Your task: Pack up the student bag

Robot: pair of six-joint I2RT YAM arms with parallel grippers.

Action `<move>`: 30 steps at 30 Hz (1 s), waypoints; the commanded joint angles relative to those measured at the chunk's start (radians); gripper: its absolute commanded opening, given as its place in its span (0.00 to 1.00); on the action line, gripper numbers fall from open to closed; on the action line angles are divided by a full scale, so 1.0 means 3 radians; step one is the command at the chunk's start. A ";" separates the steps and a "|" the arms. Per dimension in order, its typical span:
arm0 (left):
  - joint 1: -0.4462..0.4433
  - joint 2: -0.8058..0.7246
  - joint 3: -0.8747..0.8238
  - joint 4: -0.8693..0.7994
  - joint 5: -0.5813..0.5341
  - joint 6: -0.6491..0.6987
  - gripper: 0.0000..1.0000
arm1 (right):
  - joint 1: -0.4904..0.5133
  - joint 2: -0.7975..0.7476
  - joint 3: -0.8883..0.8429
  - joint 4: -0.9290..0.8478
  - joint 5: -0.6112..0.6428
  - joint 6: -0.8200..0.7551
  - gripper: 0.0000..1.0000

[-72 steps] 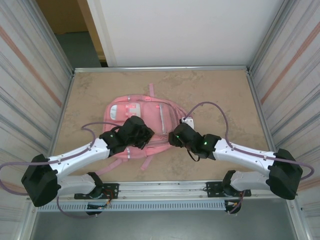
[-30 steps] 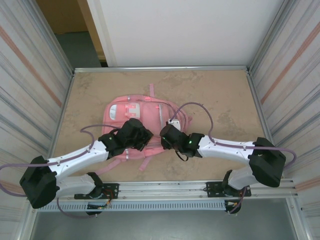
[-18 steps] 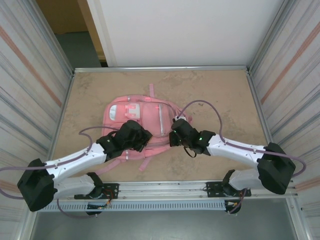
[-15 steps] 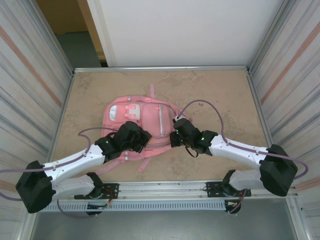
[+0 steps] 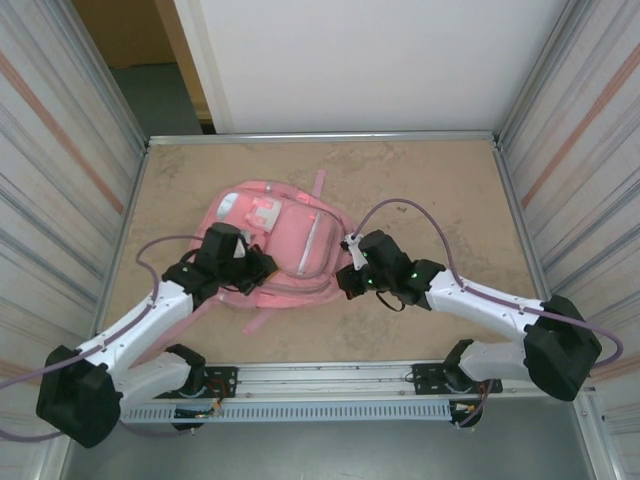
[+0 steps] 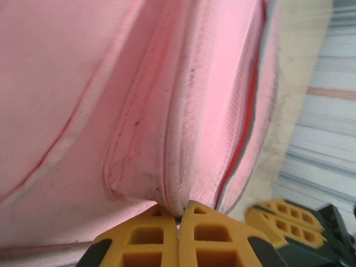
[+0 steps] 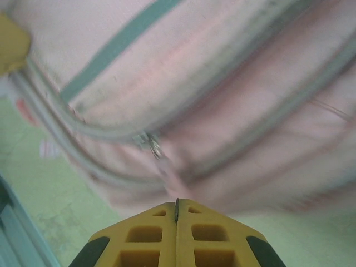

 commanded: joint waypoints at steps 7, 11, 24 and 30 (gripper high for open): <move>0.0759 0.0925 0.0760 -0.0700 0.0872 0.1120 0.00 | 0.0323 0.0313 0.0232 -0.0180 -0.0081 -0.0079 0.05; 0.0657 0.0986 0.0786 -0.0553 0.1122 0.0937 0.00 | 0.0155 0.0499 0.0326 -0.0222 -0.0292 -0.0018 0.40; 0.0635 0.0435 0.0569 -0.0481 0.1114 0.0677 0.00 | 0.0139 0.0973 0.1175 -0.1108 0.0037 -0.1067 0.52; 0.0631 0.0392 0.0509 -0.0368 0.1177 0.0606 0.00 | 0.0174 0.1259 0.1390 -0.1006 -0.0163 -0.1122 0.54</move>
